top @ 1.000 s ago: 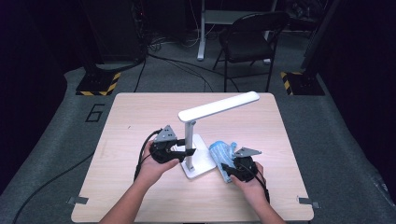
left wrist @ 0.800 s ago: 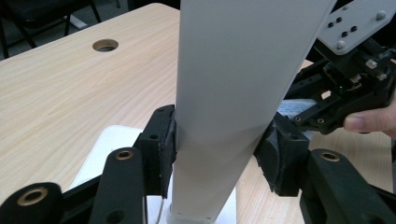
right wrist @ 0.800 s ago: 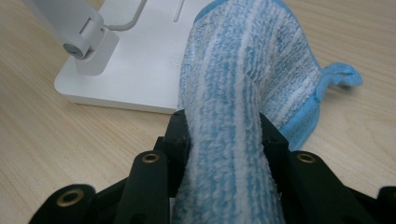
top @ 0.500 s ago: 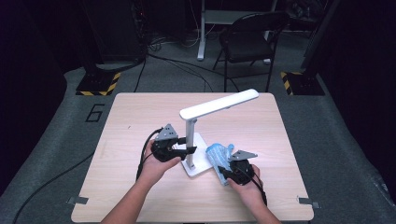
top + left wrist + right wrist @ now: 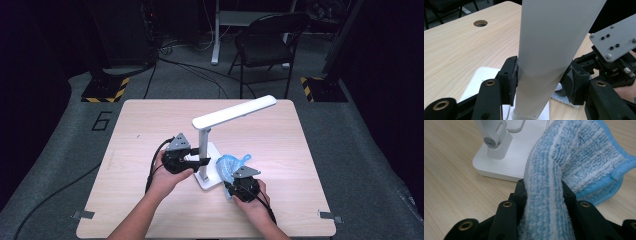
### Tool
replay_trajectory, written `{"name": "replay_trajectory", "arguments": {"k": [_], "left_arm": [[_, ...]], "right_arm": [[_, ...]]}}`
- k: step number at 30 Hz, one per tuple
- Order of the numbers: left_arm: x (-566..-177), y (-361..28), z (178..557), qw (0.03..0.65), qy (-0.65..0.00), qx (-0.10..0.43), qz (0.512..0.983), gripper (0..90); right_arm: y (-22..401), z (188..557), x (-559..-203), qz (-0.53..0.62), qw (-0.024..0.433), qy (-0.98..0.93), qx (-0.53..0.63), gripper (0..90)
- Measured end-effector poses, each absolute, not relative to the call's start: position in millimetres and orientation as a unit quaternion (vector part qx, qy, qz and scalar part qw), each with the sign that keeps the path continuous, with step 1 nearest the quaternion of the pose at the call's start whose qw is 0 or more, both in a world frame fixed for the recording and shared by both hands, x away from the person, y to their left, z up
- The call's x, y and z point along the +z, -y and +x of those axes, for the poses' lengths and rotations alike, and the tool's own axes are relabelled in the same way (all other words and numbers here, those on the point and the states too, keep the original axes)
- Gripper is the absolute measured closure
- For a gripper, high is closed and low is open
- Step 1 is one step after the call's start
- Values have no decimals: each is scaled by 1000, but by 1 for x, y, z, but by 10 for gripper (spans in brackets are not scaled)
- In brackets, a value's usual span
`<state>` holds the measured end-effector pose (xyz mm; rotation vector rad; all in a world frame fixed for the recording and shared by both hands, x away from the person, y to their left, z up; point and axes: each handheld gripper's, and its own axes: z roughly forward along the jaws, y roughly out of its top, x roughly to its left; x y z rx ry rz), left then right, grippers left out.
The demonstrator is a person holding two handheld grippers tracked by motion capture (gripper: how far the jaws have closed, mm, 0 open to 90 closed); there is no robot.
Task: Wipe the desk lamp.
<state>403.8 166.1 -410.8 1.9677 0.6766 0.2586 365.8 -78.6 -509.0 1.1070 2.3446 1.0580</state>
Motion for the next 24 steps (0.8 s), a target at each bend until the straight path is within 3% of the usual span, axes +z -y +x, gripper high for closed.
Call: {"name": "replay_trajectory", "arguments": {"k": [12,16,18,24], "left_arm": [[-411,-166,405,500,-279,106,813,504],[-411,-166,405,500,-280,105,813,503],[-411,-167,405,499,-280,106,813,504],[-412,-169,406,500,-272,101,816,505]], "right_arm": [[62,361,-510,365,145,-835,387,676],[46,354,-510,357,113,-838,397,675],[39,351,-510,342,141,-845,385,675],[42,353,-511,324,144,-852,386,679]]}}
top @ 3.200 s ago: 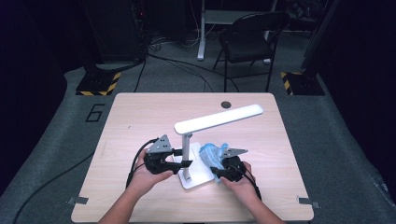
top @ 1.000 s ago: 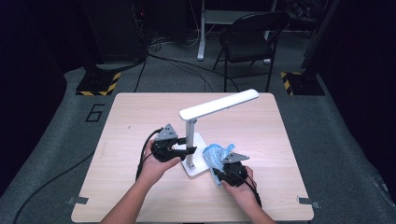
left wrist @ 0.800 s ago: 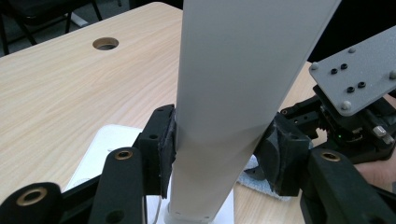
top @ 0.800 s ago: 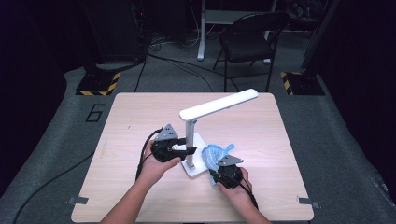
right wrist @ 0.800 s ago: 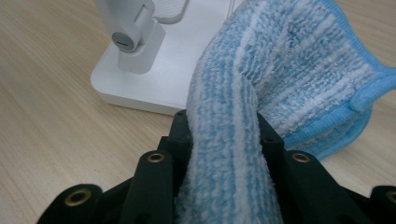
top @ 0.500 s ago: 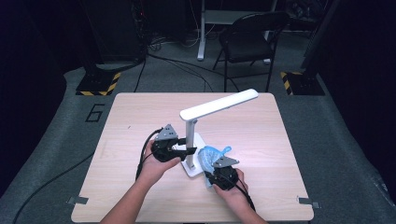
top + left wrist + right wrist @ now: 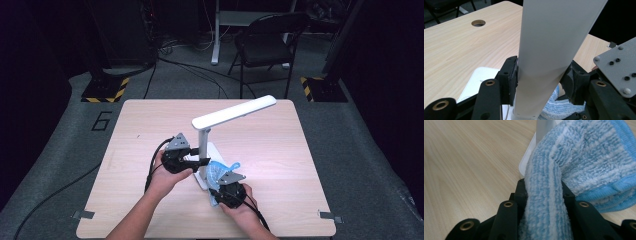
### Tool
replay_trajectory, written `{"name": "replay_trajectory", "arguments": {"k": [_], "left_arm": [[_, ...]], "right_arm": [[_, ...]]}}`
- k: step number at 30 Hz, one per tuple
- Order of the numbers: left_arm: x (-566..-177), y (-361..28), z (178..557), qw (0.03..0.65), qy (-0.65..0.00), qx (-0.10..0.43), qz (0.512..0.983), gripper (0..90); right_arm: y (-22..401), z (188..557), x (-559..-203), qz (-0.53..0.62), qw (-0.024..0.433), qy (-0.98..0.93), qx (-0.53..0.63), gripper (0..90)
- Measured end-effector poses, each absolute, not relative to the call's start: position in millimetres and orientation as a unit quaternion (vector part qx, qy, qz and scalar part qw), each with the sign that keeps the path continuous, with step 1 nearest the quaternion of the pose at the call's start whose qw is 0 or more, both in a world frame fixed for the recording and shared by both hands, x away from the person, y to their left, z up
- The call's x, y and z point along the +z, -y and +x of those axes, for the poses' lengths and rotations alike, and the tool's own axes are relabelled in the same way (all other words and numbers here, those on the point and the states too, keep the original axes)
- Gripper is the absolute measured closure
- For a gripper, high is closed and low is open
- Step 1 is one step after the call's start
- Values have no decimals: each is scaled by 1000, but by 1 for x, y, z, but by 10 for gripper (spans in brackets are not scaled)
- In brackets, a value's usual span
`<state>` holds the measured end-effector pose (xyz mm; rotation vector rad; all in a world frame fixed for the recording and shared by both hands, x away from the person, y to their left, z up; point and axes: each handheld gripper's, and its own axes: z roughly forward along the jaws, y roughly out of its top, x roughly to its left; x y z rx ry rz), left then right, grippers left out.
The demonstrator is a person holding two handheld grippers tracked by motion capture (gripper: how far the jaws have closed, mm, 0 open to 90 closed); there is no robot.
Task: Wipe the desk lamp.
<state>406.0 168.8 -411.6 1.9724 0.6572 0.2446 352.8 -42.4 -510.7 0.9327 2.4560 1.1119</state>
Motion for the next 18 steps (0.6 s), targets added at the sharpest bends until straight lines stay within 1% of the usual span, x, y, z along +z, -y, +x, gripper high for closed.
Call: {"name": "replay_trajectory", "arguments": {"k": [10,18], "left_arm": [[-412,-171,407,498,-267,108,818,508],[-413,-171,406,500,-269,107,816,510]], "right_arm": [[49,357,-512,320,167,-853,376,683],[65,370,-511,346,167,-847,367,682]]}}
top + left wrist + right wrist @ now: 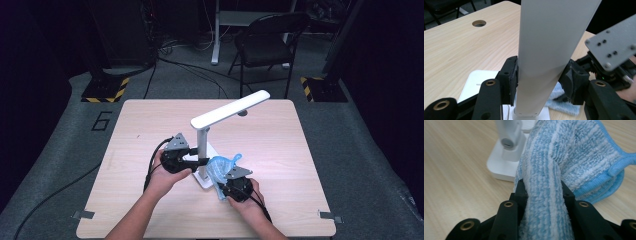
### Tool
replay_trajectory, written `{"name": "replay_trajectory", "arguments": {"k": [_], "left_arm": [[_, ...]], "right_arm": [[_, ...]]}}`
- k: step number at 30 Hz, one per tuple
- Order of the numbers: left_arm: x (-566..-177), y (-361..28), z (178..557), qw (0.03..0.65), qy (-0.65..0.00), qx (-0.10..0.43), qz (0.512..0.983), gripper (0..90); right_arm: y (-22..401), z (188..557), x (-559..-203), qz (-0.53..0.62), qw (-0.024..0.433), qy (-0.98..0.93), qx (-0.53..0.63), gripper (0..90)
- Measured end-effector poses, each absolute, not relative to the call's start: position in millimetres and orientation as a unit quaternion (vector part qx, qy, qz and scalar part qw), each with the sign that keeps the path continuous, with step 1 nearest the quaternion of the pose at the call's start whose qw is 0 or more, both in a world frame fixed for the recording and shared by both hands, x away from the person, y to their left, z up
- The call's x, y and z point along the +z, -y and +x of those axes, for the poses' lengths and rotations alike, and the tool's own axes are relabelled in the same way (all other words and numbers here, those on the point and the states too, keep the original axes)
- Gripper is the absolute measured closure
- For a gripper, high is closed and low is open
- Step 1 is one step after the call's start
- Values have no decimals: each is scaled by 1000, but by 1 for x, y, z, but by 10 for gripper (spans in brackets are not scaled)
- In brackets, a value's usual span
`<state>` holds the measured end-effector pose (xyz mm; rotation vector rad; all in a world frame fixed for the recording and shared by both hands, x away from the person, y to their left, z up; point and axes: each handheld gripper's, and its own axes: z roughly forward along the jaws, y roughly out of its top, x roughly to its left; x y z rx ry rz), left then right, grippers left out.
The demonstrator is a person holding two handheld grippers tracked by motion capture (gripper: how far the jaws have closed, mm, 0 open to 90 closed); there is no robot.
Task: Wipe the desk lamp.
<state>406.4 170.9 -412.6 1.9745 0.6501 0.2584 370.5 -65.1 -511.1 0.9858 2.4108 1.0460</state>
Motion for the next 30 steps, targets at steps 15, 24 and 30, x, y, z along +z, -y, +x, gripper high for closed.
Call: {"name": "replay_trajectory", "arguments": {"k": [15,24,30], "left_arm": [[-412,-172,406,495,-272,110,818,513],[-413,-172,407,496,-274,104,817,513],[-413,-171,407,497,-276,105,816,512]], "right_arm": [[88,399,-511,403,176,-821,363,675],[83,398,-511,417,169,-818,360,675],[74,391,-510,407,163,-823,362,675]]}}
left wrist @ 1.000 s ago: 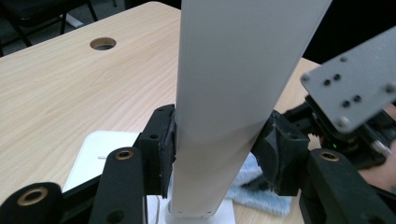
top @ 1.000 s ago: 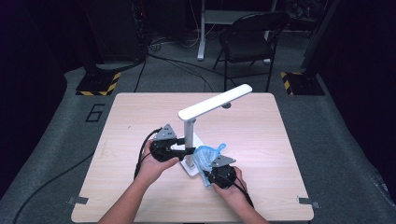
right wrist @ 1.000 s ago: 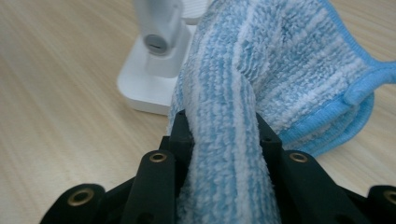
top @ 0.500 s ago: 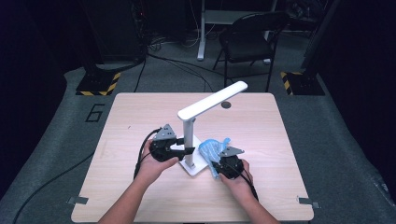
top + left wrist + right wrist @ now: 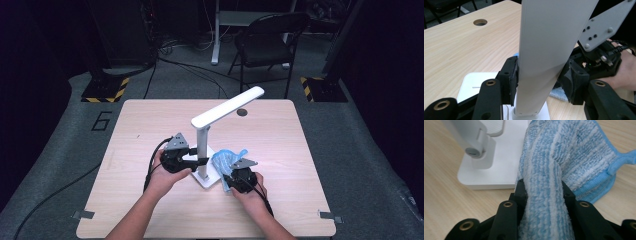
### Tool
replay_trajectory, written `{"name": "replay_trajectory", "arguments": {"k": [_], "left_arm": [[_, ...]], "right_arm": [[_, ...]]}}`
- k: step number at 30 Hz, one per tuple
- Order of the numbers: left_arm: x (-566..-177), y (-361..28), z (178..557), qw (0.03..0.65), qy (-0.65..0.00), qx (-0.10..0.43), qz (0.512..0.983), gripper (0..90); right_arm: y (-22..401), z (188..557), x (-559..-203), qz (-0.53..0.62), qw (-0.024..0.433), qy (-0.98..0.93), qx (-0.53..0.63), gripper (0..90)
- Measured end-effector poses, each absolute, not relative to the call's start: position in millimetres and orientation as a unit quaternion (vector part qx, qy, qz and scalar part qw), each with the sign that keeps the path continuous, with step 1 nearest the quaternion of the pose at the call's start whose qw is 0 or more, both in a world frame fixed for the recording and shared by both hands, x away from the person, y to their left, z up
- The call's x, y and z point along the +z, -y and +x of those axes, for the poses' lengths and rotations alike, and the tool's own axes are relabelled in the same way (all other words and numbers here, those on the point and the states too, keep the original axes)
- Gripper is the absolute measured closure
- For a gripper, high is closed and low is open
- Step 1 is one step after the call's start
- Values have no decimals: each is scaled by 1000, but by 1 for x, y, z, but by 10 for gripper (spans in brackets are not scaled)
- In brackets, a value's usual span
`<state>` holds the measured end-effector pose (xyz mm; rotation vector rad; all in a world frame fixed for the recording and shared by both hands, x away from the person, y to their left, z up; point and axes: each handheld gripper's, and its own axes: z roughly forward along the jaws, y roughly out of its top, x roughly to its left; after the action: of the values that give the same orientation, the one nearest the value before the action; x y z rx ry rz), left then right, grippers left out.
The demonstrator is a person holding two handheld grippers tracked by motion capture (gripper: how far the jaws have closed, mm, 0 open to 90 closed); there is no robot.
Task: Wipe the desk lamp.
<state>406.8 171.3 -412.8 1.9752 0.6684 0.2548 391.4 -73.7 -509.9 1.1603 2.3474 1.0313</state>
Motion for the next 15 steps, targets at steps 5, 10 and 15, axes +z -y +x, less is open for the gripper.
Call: {"name": "replay_trajectory", "arguments": {"k": [5,10,15], "left_arm": [[-413,-171,407,497,-276,106,816,511],[-413,-171,407,497,-278,107,815,511],[-413,-171,407,497,-279,108,814,511]], "right_arm": [[65,382,-511,396,153,-825,373,676],[52,372,-511,385,144,-827,383,676],[48,367,-511,377,123,-831,390,675]]}}
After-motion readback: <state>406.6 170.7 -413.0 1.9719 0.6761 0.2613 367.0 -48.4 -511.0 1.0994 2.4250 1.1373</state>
